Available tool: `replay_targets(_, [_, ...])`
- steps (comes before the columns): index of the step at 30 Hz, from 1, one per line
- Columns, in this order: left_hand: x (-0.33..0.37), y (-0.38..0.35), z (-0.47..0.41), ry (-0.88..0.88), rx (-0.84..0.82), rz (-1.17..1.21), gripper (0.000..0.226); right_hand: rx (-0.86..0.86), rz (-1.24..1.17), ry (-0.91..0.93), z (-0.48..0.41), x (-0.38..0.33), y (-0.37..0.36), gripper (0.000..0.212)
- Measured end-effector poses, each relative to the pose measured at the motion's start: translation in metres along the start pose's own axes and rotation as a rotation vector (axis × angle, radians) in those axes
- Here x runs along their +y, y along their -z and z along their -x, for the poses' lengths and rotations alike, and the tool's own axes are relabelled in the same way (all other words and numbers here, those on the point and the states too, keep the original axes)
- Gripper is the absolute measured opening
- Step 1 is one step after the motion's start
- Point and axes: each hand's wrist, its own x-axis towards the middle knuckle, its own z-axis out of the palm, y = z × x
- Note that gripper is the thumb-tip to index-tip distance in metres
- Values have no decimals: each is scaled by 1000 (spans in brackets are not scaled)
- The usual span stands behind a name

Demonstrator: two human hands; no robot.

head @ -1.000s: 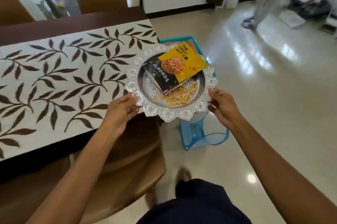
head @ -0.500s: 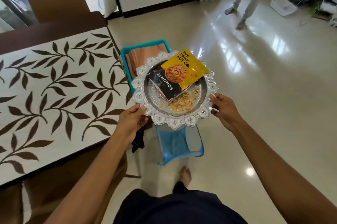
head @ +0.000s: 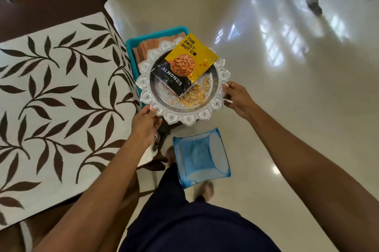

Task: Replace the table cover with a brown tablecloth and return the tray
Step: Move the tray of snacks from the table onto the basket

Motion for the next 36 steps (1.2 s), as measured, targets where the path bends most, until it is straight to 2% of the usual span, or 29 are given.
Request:
replay_targets(6, [5, -16, -76, 118, 108, -45, 33, 34, 4, -147, -78, 1, -32, 20])
replay_targets(10, [3, -24, -116, 198, 176, -94, 44, 80, -2, -229, -115, 20, -41, 9])
replay_targets(16, [-7, -18, -157, 281, 269, -147, 54, 122, 28, -330, -141, 52, -51, 5])
replay_targets(23, [-7, -24, -158, 280, 241, -111, 43, 131, 111, -322, -143, 64, -56, 11])
replay_targets(27, [-1, -32, -152, 234, 330, -85, 33, 158, 181, -328, -141, 59, -54, 10])
replay_targets(28, [1, -33, -151, 214, 324, -73, 31, 163, 195, -334, -141, 59, -54, 11])
replay_targets(32, [13, -34, -132, 63, 157, -337, 71, 173, 254, -332, -136, 62, -54, 13])
replay_targets(33, [19, -33, -121, 39, 112, -403, 69, 169, 267, -323, -133, 63, -55, 11])
replay_targets(36, [35, -21, -88, -60, -61, -521, 31, 183, 336, -318, -122, 67, -55, 11])
